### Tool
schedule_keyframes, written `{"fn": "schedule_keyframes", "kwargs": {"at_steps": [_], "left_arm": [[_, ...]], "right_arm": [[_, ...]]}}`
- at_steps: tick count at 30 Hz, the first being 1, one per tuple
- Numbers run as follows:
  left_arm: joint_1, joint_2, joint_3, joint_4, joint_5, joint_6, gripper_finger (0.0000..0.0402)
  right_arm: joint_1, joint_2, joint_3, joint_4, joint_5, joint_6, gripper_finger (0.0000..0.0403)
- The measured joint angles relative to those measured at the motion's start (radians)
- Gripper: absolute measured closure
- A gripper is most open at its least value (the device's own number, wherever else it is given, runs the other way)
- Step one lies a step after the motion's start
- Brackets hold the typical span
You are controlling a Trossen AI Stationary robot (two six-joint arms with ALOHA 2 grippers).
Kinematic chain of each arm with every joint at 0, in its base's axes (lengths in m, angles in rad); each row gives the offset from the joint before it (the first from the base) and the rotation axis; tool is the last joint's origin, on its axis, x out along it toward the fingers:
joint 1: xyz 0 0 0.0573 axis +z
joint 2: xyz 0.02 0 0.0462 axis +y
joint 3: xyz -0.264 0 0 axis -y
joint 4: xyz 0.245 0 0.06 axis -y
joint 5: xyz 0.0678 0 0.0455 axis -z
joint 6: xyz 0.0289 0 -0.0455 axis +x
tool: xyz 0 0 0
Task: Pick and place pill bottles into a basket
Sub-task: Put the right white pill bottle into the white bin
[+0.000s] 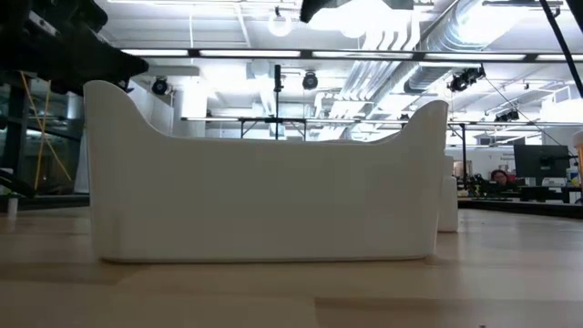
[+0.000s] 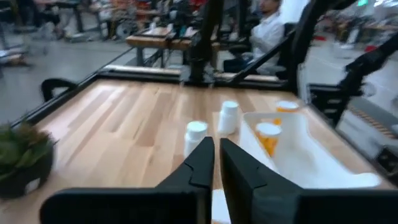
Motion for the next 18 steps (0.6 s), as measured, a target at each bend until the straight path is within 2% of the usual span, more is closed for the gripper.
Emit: {"fn": "schedule_keyframes", "kwargs": {"at_steps": [3, 10, 13, 16, 18], "left_arm": [[0.000, -0.003, 0.000, 0.011, 0.012, 0.045, 0.0380], [0.000, -0.023, -0.008, 0.026, -0.024, 0.067, 0.0360], [0.000, -0.040, -0.064, 0.097, -0.012, 0.067, 0.0379], [0.000, -0.068, -0.138, 0.178, 0.020, 0.039, 0.0380], [0.000, -0.082, -0.138, 0.173, 0.021, 0.016, 0.0376]], "right_arm": [[0.007, -0.046, -0.052, -0.020, 0.034, 0.004, 0.0068], [0.024, -0.150, -0.189, -0.007, 0.021, 0.016, 0.0084], [0.024, -0.199, -0.256, 0.019, 0.013, 0.029, 0.0085], [0.024, -0.239, -0.332, 0.035, -0.007, 0.046, 0.0085], [0.024, -0.257, -0.385, 0.057, -0.023, 0.063, 0.0085]]}}
